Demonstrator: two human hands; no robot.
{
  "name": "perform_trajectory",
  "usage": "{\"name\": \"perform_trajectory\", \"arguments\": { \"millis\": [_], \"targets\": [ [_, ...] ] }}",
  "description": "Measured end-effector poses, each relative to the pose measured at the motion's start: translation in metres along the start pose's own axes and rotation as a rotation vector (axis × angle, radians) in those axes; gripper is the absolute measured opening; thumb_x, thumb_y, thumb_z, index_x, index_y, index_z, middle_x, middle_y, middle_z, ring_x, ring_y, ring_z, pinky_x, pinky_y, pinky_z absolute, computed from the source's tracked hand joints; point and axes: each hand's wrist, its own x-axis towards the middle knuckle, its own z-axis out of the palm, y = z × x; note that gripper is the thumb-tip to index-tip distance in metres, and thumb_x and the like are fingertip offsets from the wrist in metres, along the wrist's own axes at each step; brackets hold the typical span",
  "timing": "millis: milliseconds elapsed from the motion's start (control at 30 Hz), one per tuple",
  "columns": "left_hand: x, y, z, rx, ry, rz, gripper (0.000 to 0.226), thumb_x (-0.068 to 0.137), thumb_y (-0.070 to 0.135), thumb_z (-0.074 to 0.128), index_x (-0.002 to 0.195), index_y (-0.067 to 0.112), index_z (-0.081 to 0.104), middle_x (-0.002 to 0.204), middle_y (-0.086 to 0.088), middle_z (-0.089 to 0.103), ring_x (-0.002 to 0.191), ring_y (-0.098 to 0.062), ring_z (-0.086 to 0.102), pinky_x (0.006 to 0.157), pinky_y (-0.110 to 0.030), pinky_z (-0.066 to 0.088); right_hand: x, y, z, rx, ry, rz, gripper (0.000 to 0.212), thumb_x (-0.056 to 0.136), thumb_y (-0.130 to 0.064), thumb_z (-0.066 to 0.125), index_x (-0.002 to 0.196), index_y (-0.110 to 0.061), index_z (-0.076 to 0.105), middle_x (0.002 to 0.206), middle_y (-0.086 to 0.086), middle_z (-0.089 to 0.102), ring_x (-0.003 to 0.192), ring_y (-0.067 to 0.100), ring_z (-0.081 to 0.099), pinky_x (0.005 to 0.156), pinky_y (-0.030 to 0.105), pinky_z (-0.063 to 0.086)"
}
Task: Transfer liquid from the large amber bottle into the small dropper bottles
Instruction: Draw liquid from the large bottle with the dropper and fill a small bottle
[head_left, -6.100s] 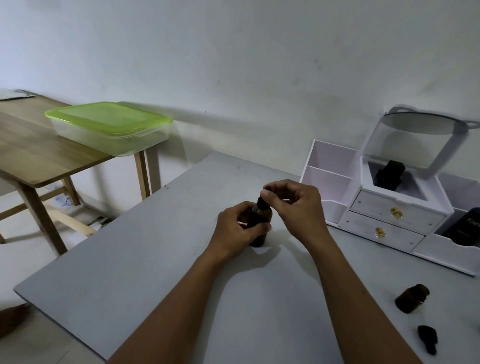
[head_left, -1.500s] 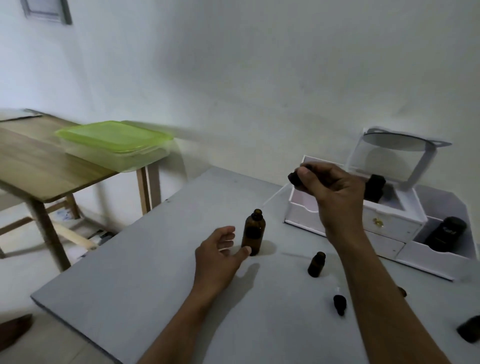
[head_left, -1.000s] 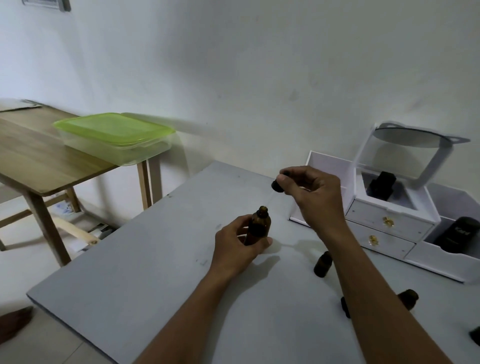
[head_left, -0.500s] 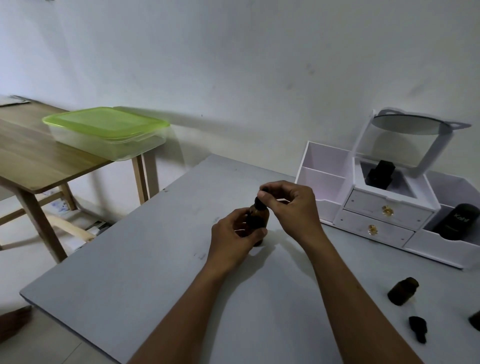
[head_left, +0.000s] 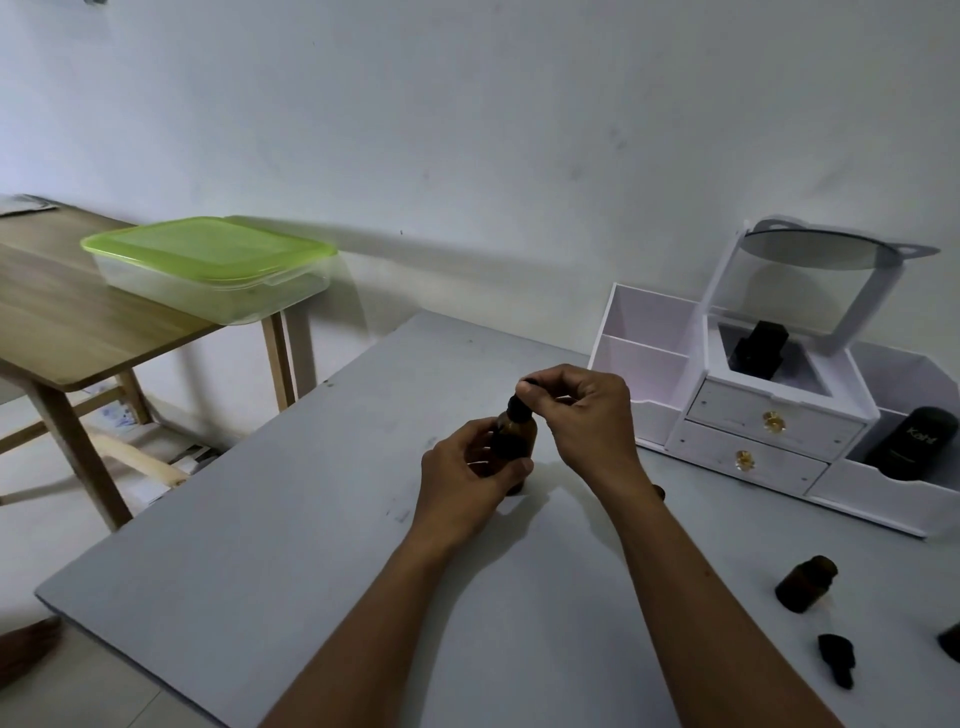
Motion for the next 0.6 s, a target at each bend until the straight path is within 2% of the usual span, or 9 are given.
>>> {"name": "perform_trajectory", "arguments": {
  "millis": [200,300,400,500,533,600],
  "targets": [
    [-0.001,-0.001,-0.001,-0.007,-0.003,0.005,0.056,0.074,0.029,0.081,0.125,0.024,0.06,0.112,0.009,0.066,0.094,-0.004,0.064,0.075,-0.006,0.048,0.0,-0.002,-0.001,-0.015,-0.001,0.0,0.006,0.084,-0.012,0.078,0.083,-0.018,0.08,0.075,-0.013,0.074,0.074,0.003,0.072,0.073,0.015,0.056],
    [0.0,-0.002,-0.001,-0.012,-0.011,0.006,0.056,0.074,0.029,0.081,0.125,0.024,0.06,0.113,0.008,0.068,0.095,-0.003,0.065,0.078,-0.008,0.05,0.0,-0.005,-0.001,-0.01,-0.009,0.011,0.005,0.085,-0.014,0.078,0.083,-0.018,0.079,0.076,-0.012,0.075,0.074,0.002,0.072,0.072,0.013,0.055],
    [0.0,-0.002,-0.001,0.0,-0.007,0.003,0.056,0.073,0.029,0.081,0.125,0.023,0.061,0.112,0.008,0.068,0.097,-0.004,0.065,0.082,-0.013,0.051,0.002,-0.011,-0.004,-0.004,-0.016,0.029,0.002,0.084,-0.018,0.078,0.087,-0.018,0.079,0.078,-0.009,0.077,0.076,0.004,0.073,0.074,0.018,0.057],
    [0.0,-0.002,-0.001,-0.003,-0.005,-0.009,0.055,0.072,0.029,0.082,0.123,0.025,0.062,0.108,0.012,0.067,0.097,-0.004,0.065,0.079,-0.01,0.049,0.008,-0.024,-0.012,0.035,-0.015,0.013,0.003,0.085,-0.016,0.078,0.088,-0.015,0.079,0.075,-0.007,0.077,0.073,0.003,0.074,0.071,0.015,0.056],
    [0.001,-0.002,-0.001,-0.011,-0.005,-0.022,0.056,0.072,0.029,0.082,0.124,0.025,0.062,0.109,0.012,0.067,0.097,-0.004,0.065,0.08,-0.011,0.049,0.011,-0.028,-0.015,0.039,-0.011,0.0,0.004,0.085,-0.016,0.078,0.088,-0.014,0.079,0.075,-0.007,0.077,0.073,0.003,0.074,0.07,0.013,0.055],
    [0.001,-0.002,-0.001,-0.028,-0.01,-0.052,0.059,0.07,0.029,0.083,0.126,0.025,0.062,0.114,0.008,0.068,0.099,-0.007,0.065,0.089,-0.023,0.052,0.016,-0.039,-0.024,0.047,0.006,-0.028,0.006,0.085,-0.016,0.078,0.09,-0.012,0.079,0.076,-0.007,0.078,0.073,0.003,0.075,0.068,0.011,0.053]
  ]
}}
